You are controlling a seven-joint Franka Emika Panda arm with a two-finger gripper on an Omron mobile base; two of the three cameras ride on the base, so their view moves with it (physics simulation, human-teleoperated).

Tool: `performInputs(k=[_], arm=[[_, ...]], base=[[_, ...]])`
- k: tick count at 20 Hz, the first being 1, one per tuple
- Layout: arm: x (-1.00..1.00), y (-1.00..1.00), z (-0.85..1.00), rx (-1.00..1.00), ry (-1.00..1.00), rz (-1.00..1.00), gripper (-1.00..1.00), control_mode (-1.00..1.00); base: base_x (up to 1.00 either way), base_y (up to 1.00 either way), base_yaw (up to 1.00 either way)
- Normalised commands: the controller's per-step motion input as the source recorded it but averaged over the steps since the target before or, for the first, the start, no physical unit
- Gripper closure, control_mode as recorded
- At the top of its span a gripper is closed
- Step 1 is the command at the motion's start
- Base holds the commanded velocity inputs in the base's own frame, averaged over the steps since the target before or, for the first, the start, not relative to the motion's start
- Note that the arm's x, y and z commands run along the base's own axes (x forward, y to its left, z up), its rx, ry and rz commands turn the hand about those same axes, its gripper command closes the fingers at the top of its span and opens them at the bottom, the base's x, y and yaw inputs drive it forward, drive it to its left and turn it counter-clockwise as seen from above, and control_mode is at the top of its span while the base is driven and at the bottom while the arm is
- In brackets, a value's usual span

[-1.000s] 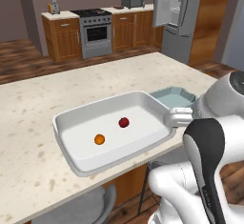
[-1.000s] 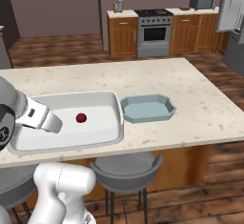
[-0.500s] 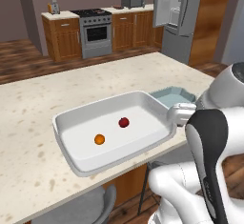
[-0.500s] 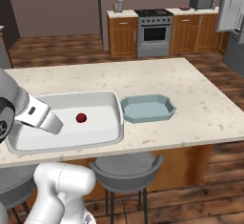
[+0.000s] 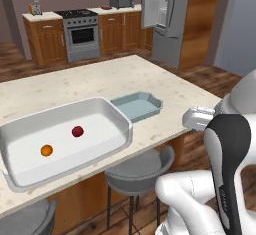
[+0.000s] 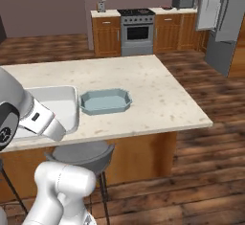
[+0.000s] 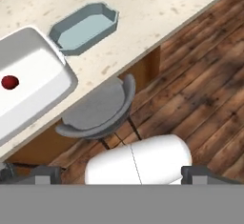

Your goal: Place the cold items (tomato and tangerine) from the fridge in one tupperware on the dining counter. Place the warm items (hot dog and kebab skewer) in the stove area in another tupperware.

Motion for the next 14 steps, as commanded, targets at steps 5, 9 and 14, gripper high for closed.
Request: performInputs(k=[5, 9, 14], arm=[[0.0, 0.0, 0.0, 0.0, 0.0, 0.0, -1.0, 1.0], [0.0, 0.0, 0.0, 0.0, 0.0, 0.0, -1.0, 1.0], [0.0, 0.0, 0.0, 0.0, 0.0, 0.0, -1.0, 1.0]], base=[[-0.01, -1.0, 0.0], [0.12, -1.0, 0.0], [0.34, -1.0, 0.0]])
